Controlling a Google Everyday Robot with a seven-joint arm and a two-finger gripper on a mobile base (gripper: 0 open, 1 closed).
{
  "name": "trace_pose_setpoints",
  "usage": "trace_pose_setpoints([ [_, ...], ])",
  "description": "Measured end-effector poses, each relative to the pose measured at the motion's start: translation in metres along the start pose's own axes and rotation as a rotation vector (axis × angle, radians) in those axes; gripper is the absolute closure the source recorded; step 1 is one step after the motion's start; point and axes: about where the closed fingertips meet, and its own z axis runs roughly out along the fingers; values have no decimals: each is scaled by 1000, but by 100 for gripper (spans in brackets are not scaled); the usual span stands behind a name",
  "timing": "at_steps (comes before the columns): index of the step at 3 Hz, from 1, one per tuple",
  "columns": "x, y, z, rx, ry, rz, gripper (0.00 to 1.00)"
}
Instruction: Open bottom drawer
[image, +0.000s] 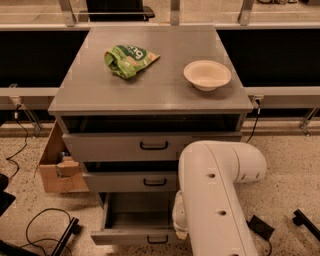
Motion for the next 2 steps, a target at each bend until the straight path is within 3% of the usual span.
trace_pose_setpoints([
  [2, 0, 0, -1, 0, 0, 0, 17],
])
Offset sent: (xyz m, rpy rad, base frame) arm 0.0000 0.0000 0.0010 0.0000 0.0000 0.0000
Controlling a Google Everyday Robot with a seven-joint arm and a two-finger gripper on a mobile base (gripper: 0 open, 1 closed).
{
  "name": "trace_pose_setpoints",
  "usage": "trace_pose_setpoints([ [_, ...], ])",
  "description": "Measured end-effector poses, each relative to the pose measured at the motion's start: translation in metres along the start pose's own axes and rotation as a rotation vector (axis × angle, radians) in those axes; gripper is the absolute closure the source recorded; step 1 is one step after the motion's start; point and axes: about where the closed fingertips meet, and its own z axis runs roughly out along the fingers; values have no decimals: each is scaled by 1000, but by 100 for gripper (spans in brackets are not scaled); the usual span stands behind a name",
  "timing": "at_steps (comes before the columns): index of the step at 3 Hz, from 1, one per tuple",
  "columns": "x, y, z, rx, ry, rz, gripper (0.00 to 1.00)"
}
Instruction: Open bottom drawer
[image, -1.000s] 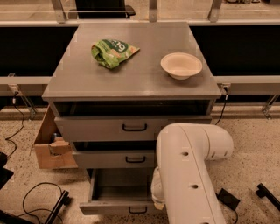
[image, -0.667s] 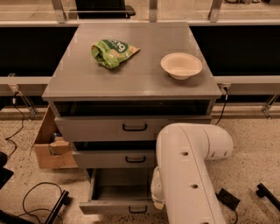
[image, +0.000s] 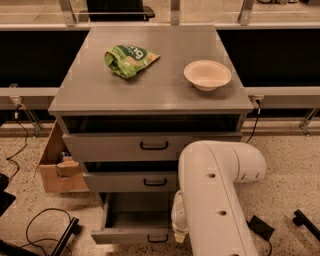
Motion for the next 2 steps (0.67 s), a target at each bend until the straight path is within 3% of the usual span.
trace_pose_setpoints([
  [1, 0, 0, -1, 0, 0, 0, 0],
  [2, 0, 0, -1, 0, 0, 0, 0],
])
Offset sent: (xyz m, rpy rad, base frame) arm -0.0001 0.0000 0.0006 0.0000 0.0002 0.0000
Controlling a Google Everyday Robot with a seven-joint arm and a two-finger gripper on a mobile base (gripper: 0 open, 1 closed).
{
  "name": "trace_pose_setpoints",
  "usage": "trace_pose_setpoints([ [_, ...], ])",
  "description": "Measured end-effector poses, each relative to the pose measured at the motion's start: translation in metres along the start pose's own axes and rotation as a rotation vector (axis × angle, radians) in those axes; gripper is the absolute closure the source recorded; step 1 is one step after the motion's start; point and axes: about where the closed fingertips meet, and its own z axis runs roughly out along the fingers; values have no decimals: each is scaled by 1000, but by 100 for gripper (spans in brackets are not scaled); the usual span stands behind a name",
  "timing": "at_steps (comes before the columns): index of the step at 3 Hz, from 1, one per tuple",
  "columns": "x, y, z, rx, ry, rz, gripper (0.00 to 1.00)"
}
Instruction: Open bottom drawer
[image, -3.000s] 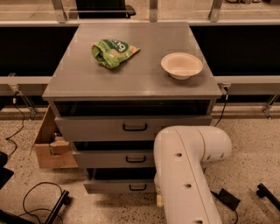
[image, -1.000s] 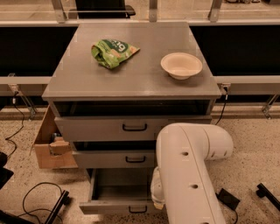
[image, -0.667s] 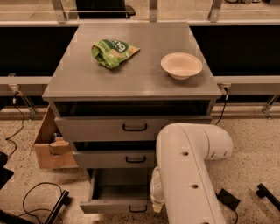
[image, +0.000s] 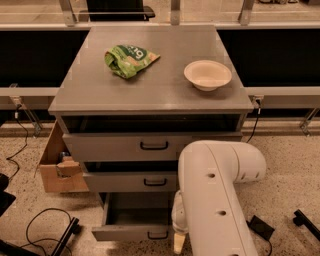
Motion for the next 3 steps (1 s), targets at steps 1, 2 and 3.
trace_pose_setpoints([
  [1, 1, 6, 5, 5, -38, 23, 18],
  [2, 19, 48, 0, -10, -75, 94, 41],
  [3, 23, 68, 1, -26, -89, 120, 64],
])
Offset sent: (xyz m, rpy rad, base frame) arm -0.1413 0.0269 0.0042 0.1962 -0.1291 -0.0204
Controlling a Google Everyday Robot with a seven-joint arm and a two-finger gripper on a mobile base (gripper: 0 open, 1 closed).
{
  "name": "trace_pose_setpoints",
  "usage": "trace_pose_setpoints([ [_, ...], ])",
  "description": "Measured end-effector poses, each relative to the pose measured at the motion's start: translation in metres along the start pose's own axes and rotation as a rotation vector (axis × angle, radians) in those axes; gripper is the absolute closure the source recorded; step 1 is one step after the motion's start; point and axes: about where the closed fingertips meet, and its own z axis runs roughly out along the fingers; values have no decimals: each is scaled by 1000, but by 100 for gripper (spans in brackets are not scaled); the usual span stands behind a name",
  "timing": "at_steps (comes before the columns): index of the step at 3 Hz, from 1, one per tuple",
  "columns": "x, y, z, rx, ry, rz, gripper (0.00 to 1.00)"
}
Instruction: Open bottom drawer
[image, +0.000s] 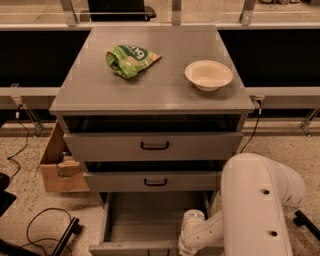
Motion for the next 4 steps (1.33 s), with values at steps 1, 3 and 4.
trace_pose_setpoints([
  [1, 0, 0, -3, 0, 0, 0, 89],
  [3, 0, 0, -3, 0, 0, 0, 100],
  [4, 0, 0, -3, 0, 0, 0, 100],
])
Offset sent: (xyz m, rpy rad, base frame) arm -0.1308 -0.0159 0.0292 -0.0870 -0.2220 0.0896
